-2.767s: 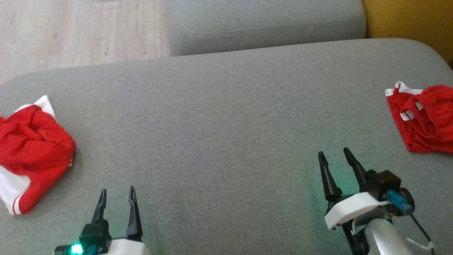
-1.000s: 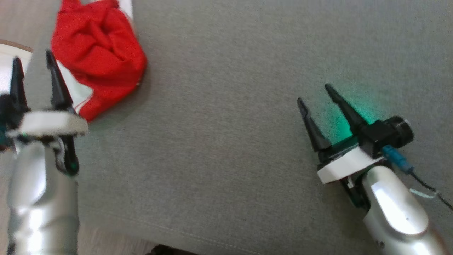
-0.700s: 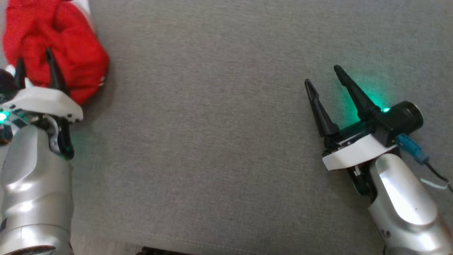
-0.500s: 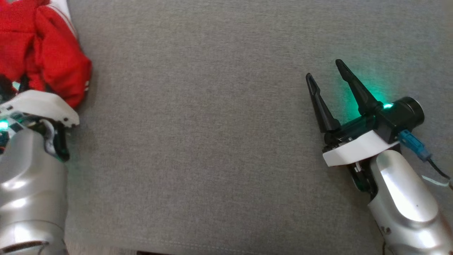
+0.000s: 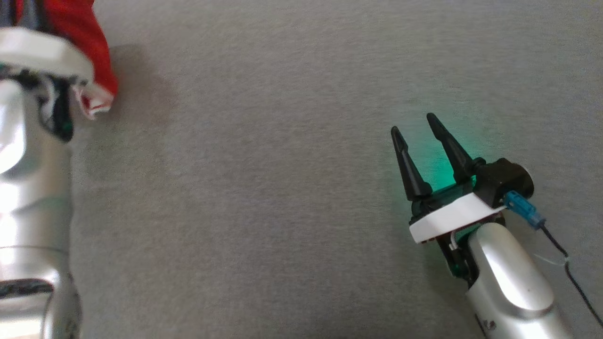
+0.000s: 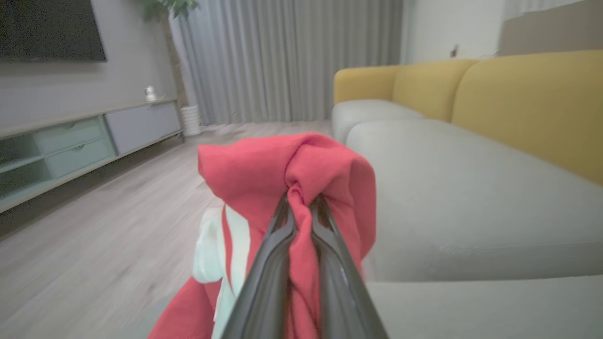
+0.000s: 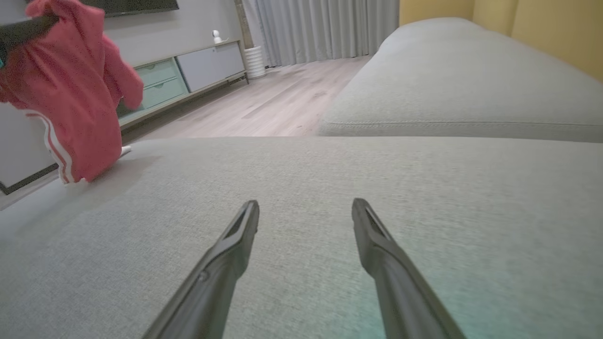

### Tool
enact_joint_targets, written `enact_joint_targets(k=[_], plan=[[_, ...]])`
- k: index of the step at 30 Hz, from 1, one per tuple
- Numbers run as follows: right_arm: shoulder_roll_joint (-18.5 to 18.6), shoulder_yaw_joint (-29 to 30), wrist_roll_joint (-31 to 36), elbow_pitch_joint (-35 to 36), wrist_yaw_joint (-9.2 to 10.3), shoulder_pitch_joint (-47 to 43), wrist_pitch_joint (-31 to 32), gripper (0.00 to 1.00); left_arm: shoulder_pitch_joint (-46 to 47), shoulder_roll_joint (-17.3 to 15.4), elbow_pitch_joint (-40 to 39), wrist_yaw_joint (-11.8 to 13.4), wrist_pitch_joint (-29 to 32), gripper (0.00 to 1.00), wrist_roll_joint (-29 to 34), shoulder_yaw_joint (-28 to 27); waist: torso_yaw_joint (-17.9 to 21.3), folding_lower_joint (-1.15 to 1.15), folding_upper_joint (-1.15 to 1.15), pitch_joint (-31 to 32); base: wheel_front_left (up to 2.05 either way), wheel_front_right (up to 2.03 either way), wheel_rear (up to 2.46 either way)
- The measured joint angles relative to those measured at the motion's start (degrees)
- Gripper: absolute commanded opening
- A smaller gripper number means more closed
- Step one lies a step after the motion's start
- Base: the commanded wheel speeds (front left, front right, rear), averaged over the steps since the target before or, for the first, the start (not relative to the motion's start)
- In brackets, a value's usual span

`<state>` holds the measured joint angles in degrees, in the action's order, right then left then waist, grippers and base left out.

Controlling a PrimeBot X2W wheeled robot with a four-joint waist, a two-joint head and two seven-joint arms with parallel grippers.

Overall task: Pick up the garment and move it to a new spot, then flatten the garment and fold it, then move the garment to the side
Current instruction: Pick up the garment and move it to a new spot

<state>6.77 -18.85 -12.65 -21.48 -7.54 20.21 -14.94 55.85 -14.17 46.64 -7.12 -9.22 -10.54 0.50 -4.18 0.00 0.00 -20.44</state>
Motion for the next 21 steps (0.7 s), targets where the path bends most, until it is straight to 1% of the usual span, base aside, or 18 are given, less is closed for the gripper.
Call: enact_joint_targets(k=[5, 6, 12, 13, 14, 16, 18, 19, 20, 21], plan=[[-1.1, 0.6, -0.5, -1.0, 0.0, -1.2, 0.1, 1.0, 0.3, 4.3, -7.0, 0.0, 0.3, 0.0, -1.3, 6.8, 5.0, 0.0, 0.0, 2.5, 0.0, 0.0, 0.0], [-1.1, 0.6, -0.5, -1.0, 0.0, -1.2, 0.1, 1.0, 0.3, 4.3, -7.0, 0.0, 0.3, 0.0, -1.3, 6.8, 5.0, 0.0, 0.0, 2.5, 0.0, 0.0, 0.0], [-2.2, 2.3, -0.9, -1.7, 0.0, -2.6, 0.1, 1.0, -2.3, 9.7, -12.7, -0.5, 2.1, 0.0, -8.6, 16.3, 11.5, 0.0, 0.0, 4.4, 0.0, 0.0, 0.0], [-2.3, 2.5, -0.9, -1.7, 0.0, -2.7, 0.1, 1.0, -3.3, 10.2, -13.1, -0.5, 2.1, 0.0, -9.4, 18.3, 12.5, 0.0, 0.0, 4.7, 0.0, 0.0, 0.0], [-2.4, 2.9, -0.9, -2.3, 0.0, -3.4, 0.1, 1.0, -5.8, 11.2, -13.2, -0.5, 2.1, 0.0, -12.0, 21.2, 14.2, 0.0, 0.0, 5.2, 0.0, 0.0, 0.0], [-2.4, 3.2, -0.9, -2.9, 0.0, -3.9, 0.1, 1.0, -8.6, 11.6, -12.3, -0.5, 1.7, 0.0, -14.4, 23.8, 15.6, 0.0, 0.0, 5.6, 0.0, 0.0, 0.0], [-2.6, 3.4, -0.9, -3.2, 0.0, -4.4, 0.1, 1.0, -11.6, 11.9, -9.9, -0.5, 0.6, 0.0, -15.4, 26.0, 16.7, 0.0, 0.0, 6.1, 0.0, 0.0, 0.0], [-2.6, 3.5, -0.9, -3.4, 0.0, -4.5, 0.1, 1.0, -13.2, 12.0, -8.5, -0.5, 0.0, 0.36, -15.7, 26.7, 17.1, 0.0, 0.0, 6.3, 0.0, 0.0, 0.0], [-2.6, 3.6, -0.9, -3.4, 0.0, -4.5, 0.1, 1.0, -14.8, 12.1, -7.2, -0.3, -1.0, 1.0, -16.2, 27.3, 17.4, 0.0, 0.0, 6.4, 0.0, 0.0, 0.0], [-2.7, 3.6, -0.9, -3.4, 0.0, -4.5, 0.1, 1.0, -16.3, 12.1, -5.6, 0.0, -1.7, 1.0, -16.2, 27.8, 17.7, 0.0, 0.0, 6.6, 0.0, 0.0, 0.0]])
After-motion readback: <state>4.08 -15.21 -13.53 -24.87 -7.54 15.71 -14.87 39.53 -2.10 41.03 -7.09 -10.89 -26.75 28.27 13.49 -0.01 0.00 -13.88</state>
